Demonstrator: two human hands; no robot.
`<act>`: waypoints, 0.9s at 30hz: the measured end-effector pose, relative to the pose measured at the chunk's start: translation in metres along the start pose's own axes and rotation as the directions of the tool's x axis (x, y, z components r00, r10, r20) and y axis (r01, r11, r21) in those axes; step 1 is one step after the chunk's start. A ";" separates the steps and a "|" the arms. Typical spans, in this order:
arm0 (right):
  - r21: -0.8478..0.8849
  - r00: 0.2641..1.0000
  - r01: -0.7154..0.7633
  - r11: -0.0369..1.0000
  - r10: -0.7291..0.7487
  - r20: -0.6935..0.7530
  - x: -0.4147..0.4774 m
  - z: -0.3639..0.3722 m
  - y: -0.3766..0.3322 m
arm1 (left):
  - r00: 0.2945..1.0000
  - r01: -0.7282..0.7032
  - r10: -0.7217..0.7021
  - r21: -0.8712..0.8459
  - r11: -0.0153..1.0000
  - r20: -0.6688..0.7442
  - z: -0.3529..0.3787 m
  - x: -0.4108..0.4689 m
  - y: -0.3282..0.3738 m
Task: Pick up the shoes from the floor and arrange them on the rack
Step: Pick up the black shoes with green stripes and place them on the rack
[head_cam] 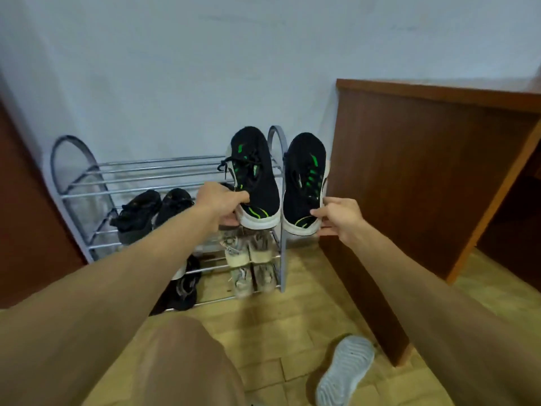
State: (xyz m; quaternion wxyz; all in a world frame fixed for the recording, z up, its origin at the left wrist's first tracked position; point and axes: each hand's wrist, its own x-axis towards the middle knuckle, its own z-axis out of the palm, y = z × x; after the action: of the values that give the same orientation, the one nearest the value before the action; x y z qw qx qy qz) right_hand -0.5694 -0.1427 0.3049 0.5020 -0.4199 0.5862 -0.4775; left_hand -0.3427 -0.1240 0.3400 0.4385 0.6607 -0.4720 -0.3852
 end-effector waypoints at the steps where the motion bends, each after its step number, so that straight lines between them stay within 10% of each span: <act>1: -0.002 0.999 0.035 0.999 -0.035 0.027 0.001 0.006 -0.013 | 1.000 -0.004 0.004 -0.004 1.000 -0.012 -0.010 0.009 0.007; 18: -0.141 0.988 -0.002 0.990 0.023 0.152 0.147 0.109 -0.092 | 0.990 0.094 -0.110 -0.178 0.980 -0.085 -0.058 0.168 0.018; 27: -0.173 0.992 0.052 0.984 -0.031 0.123 0.167 0.119 -0.059 | 0.993 0.106 -0.101 0.092 0.990 -0.057 -0.050 0.188 -0.005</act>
State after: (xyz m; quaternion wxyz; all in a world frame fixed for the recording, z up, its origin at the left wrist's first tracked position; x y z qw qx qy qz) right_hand -0.4745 -0.3326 0.3263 0.4871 -0.5025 0.5860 -0.4085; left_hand -0.2470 -0.2935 0.3337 0.3981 0.7142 -0.4432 -0.3675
